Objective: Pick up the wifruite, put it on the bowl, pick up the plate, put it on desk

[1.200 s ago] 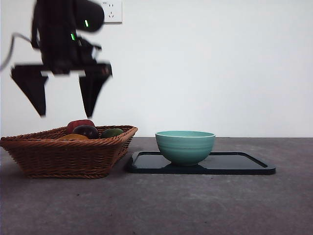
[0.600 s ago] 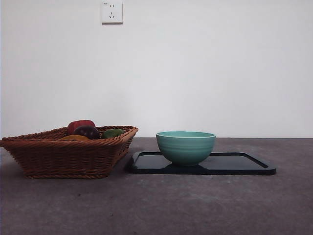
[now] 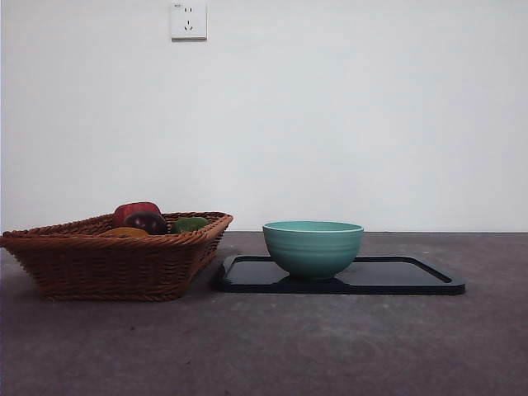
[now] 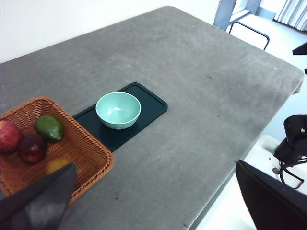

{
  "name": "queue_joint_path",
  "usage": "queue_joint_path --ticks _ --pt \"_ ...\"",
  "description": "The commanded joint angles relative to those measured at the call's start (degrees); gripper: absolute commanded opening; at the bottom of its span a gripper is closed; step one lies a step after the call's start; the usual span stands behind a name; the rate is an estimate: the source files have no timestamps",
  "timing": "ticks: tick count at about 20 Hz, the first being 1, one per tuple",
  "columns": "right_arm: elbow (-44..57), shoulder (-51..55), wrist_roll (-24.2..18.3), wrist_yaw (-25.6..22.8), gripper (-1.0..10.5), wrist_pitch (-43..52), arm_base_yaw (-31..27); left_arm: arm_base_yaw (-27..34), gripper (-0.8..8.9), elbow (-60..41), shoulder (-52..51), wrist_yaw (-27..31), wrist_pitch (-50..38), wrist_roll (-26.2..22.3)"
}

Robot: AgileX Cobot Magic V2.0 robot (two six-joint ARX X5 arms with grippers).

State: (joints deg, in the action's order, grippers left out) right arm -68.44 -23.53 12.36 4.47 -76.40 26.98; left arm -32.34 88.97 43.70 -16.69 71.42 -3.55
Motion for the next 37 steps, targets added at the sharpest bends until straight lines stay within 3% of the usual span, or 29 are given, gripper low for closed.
queue_joint_path --ticks 1,6,13,25,29,37 --pt "-0.8 -0.3 1.5 0.0 5.7 4.6 0.3 -1.1 5.31 0.8 0.4 -0.2 -0.6 -0.3" --pt "-0.8 -6.1 2.1 1.8 5.7 17.8 0.3 -1.9 5.31 0.8 0.4 -0.1 -0.7 -0.3" --pt "-2.5 -26.1 0.6 6.5 5.7 28.5 0.3 -1.9 5.31 0.8 0.3 -0.1 -0.7 -0.3" --pt "-20.0 -61.8 2.2 5.8 5.7 25.8 -0.7 -1.9 5.31 0.8 0.3 -0.1 -0.5 -0.3" --pt "-25.4 -74.3 2.6 1.1 5.7 20.8 -2.7 -1.9 5.31 0.8 0.3 -0.1 -0.3 -0.3" --pt "-26.2 -88.8 4.0 1.0 5.6 21.5 -7.0 -1.9 5.31 0.8 0.3 -0.1 -0.3 -0.3"
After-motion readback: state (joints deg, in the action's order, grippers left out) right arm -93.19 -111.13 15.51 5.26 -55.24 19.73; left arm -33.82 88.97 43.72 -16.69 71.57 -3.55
